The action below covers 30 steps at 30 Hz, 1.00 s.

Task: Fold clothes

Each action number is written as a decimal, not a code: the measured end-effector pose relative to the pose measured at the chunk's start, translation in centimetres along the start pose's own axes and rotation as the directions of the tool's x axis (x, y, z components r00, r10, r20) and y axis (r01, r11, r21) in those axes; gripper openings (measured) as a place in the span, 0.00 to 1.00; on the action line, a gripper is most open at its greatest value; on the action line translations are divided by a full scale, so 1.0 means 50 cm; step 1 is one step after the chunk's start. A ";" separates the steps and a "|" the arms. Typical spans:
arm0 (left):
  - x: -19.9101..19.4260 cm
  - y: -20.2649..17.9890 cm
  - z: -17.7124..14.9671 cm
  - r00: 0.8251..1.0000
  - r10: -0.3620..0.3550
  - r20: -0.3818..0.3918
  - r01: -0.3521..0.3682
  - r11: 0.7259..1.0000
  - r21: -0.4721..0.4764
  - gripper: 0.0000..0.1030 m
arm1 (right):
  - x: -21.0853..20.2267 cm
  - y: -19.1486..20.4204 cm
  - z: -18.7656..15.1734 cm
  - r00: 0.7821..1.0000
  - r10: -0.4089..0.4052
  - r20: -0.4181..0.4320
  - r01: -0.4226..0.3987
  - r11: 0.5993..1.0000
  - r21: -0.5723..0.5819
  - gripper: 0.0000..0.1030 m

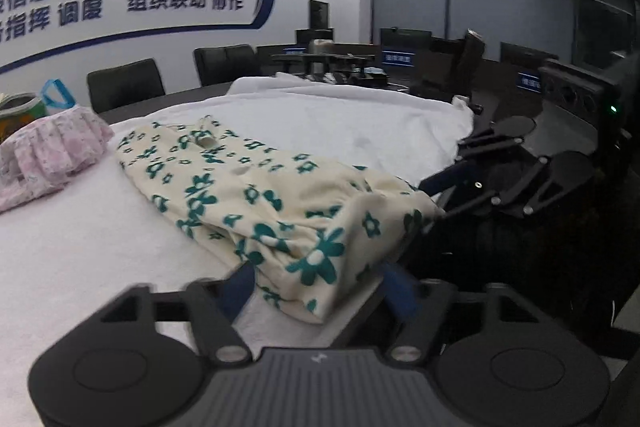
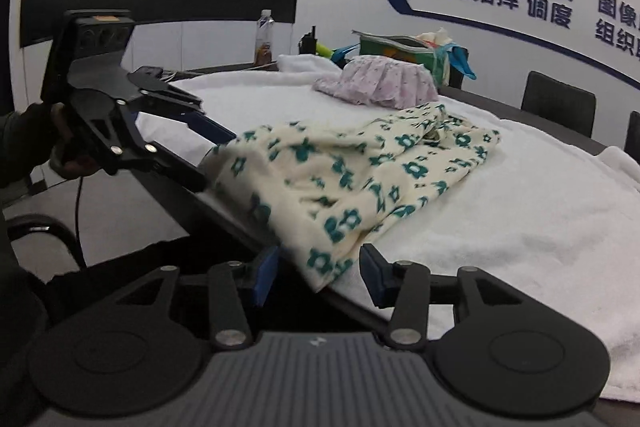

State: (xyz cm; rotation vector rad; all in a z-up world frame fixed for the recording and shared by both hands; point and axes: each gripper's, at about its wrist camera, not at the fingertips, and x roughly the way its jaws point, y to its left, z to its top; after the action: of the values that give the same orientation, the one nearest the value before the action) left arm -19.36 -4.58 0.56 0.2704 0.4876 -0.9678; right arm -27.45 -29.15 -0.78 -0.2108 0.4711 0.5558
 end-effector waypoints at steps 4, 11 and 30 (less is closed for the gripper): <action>0.004 0.024 0.004 1.000 -0.007 -0.001 0.007 1.000 -0.018 0.11 | 0.005 -0.013 -0.009 1.000 0.020 0.013 -0.020 1.000 -0.001 0.17; -0.020 0.030 -0.002 0.998 -0.053 -0.040 0.055 0.998 0.032 0.17 | -0.008 -0.014 0.012 0.998 0.060 0.007 -0.060 0.997 -0.056 0.09; 0.096 -0.036 0.051 0.998 0.064 0.008 -0.061 0.903 0.425 0.49 | 0.026 -0.052 0.081 0.984 0.165 0.071 -0.151 0.974 -0.169 0.12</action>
State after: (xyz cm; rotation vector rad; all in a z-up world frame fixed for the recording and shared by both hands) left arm -17.88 -10.10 0.32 0.6795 0.2649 -1.0048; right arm -23.55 -29.42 2.31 -0.3067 0.3621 0.7575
